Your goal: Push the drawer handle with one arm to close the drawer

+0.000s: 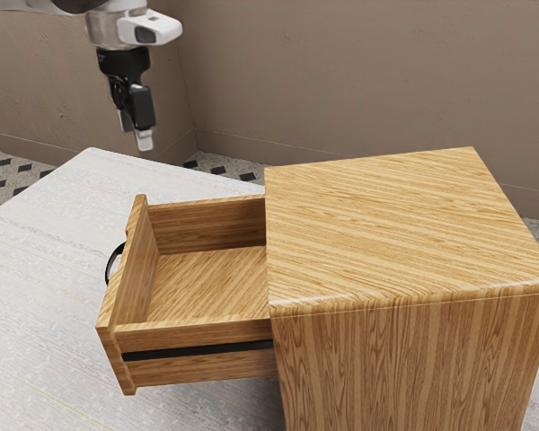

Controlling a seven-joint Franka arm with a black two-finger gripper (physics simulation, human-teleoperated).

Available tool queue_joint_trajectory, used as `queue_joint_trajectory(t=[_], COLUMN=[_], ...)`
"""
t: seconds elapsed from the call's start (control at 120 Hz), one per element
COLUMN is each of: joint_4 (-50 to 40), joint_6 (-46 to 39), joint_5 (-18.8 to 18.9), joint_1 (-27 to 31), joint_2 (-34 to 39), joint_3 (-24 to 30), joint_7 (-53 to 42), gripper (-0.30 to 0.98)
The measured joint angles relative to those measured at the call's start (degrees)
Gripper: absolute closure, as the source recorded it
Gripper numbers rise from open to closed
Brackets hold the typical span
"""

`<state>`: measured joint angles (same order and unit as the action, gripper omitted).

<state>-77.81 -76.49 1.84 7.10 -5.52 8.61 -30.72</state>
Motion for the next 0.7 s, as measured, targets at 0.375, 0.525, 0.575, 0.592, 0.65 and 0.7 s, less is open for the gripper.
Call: queue_joint_trajectory(t=[0.375,0.525,0.575,0.592,0.65,0.7], joint_4=[5.7,4.0,-0.2,-1.9,-9.8,-16.7], joint_6=[0.7,3.1,4.1,4.4,4.2,3.1], joint_5=[-0.1,-2.7,-3.0,-2.9,-1.9,-1.2], joint_1=[-0.7,-1.0,2.3,3.7,6.1,6.4], joint_2=[5.5,11.1,12.9,13.6,17.3,21.1], joint_3=[0.1,-1.9,-2.6,-2.7,-2.7,-2.9], joint_7=[-10.3,-17.7,-19.8,-20.4,-22.7,-24.5], gripper=[0.00,0.00,0.00,0.00,0.00,0.00])
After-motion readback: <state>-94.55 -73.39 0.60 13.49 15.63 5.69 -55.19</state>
